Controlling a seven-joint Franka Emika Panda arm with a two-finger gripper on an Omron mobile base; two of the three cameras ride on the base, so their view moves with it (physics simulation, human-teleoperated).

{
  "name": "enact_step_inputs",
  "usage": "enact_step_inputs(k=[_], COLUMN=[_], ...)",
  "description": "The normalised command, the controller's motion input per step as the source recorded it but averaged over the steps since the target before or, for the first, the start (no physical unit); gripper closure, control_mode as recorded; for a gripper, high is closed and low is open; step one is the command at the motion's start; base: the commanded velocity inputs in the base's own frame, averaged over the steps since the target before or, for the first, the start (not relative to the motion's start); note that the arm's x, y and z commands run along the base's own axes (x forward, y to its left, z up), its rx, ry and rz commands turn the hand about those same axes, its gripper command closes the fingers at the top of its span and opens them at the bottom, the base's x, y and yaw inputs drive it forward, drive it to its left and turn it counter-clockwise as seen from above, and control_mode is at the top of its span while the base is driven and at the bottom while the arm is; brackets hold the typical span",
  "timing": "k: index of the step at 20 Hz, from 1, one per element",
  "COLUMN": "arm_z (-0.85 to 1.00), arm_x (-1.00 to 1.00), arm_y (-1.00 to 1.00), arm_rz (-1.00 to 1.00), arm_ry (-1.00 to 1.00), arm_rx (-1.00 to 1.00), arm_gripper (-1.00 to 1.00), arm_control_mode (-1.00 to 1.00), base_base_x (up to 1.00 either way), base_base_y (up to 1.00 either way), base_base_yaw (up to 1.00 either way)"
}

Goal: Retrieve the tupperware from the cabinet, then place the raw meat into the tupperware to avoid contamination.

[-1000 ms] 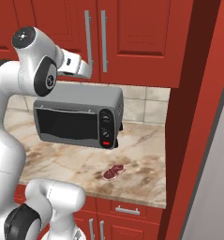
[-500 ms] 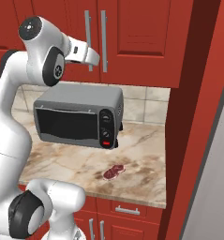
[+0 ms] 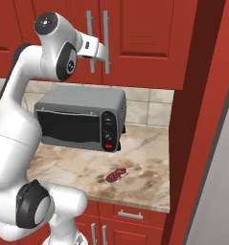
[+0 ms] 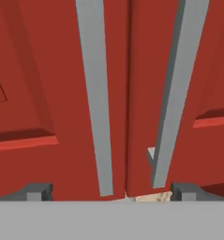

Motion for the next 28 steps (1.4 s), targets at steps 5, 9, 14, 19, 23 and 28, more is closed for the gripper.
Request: enact_step_inputs(k=[5,9,14,19,23,28], arm_z=[-0.1,-0.13,-0.15,-0.08,-0.07,-0.03], arm_x=[0.48,0.51,0.57,0.44,0.4,0.31], arm_y=[-0.02,0.0,0.03,0.04,0.1,0.07], arm_rz=[0.01,0.0,0.0,0.0,0.0,0.0], arm_ry=[0.0,-0.01,-0.03,-0.02,-0.01,-0.03], arm_rx=[-0.02,-0.03,-0.03,0.0,-0.01,0.0], arm_gripper=[-1.0,-1.0,-1.0,-1.0,1.0,1.0], arm_control_mode=[-1.0,-1.0,-1.0,-1.0,-1.0,-1.0], base_base_x=[0.0,0.0,0.0,0.0,0.0,0.0], base_base_y=[0.0,0.0,0.0,0.0,0.0,0.0], base_base_yaw=[0.0,0.0,0.0,0.0,0.0,0.0])
